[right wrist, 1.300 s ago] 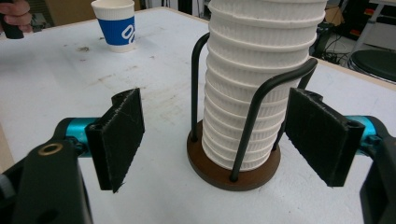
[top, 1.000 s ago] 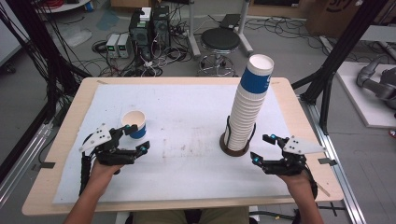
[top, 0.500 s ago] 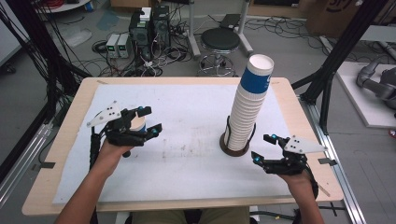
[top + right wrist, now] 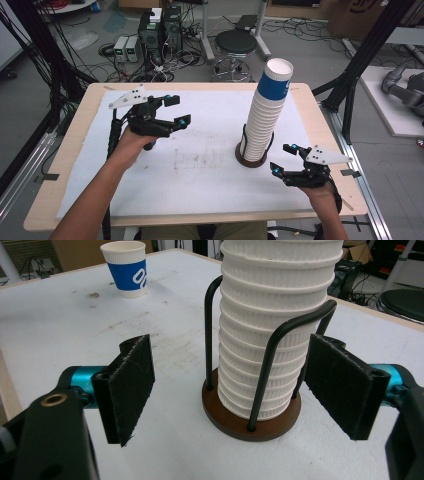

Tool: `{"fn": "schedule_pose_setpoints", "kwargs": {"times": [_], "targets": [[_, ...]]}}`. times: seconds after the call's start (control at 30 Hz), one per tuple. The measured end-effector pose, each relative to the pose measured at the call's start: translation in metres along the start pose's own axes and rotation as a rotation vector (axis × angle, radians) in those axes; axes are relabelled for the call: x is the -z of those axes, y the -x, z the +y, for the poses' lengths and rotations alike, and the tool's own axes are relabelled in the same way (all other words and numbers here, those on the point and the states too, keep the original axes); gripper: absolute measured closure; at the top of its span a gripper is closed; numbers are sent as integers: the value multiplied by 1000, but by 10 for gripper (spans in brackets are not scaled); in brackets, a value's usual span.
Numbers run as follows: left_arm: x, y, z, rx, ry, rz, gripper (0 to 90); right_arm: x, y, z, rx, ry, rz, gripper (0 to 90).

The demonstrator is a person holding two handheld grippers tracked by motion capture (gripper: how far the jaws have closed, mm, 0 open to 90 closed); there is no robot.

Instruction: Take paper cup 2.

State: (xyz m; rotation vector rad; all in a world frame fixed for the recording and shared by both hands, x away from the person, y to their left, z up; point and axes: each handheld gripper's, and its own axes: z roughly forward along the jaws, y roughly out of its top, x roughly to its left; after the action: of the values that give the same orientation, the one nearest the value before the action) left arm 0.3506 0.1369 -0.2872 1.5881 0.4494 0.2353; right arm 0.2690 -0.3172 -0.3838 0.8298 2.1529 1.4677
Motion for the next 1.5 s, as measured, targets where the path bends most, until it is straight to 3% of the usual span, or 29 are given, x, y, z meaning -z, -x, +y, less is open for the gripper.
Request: {"fn": "schedule_pose_setpoints", "kwargs": {"times": [0.4,0.67,1.3,1.5], "targets": [[-40,9,25,-20,-19,-70,167,3,1,1,-9,5,2,209],[-64,14,40,-7,-10,-111,165,4,2,1,-10,9,4,210],[-113,26,72,-23,-28,-176,165,7,4,2,-18,24,9,210],[-129,30,87,-37,-26,-177,165,8,4,3,-16,32,11,210]]}}
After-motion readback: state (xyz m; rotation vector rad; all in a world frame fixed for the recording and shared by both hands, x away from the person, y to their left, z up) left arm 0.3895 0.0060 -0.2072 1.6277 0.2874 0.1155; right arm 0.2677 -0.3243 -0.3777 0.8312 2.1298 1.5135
